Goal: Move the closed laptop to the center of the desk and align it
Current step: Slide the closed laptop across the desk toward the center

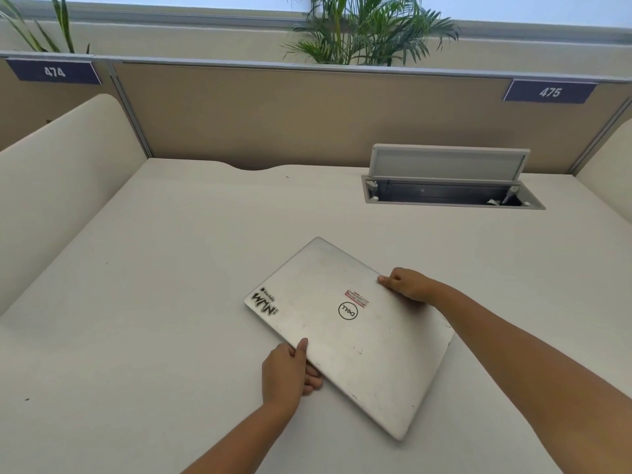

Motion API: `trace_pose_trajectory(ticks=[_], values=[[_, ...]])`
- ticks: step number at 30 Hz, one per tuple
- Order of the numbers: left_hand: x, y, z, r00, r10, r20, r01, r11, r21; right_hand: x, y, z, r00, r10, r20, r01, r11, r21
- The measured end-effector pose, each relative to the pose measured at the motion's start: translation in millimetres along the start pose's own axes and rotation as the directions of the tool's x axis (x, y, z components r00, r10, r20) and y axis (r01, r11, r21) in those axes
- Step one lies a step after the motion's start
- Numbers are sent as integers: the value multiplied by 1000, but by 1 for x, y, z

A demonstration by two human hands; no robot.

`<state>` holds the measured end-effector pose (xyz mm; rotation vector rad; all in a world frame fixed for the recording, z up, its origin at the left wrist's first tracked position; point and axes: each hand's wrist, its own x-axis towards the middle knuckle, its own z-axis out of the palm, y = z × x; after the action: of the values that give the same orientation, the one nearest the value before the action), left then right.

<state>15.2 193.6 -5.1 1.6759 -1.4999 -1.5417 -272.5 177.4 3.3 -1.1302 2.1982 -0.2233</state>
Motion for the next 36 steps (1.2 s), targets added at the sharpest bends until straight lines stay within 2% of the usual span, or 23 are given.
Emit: trace_pose_trajectory(ticks=[17,25,27,29,31,34,36], values=[[-2,0,2,1000,11,-19,-10,1000,19,1,0,2,999,-35,-35,34,999,-34],[-3,0,2,1000,21,-23,-20,1000,20,-3,-5,2,999,-3,-47,-1,997,-72],[-2,-1,0,1000,14,-5,-14,1000,-6,-4,-3,3,996,10,-87,-12,1000,-22],[-1,0,-3,1000,-1,28,2,1000,-27,-9,-2,2,973,13,-230,15,993,119],[3,2,-7,997,-33,77,32,999,4,-20,-3,-2,918,54,-393,72,952,298],[16,11,-17,978,-135,159,121,988,97,-46,-4,-4,877,128,-462,106,888,447],[21,18,-24,965,-151,213,82,950,302,-61,0,2,863,150,-482,121,865,487]])
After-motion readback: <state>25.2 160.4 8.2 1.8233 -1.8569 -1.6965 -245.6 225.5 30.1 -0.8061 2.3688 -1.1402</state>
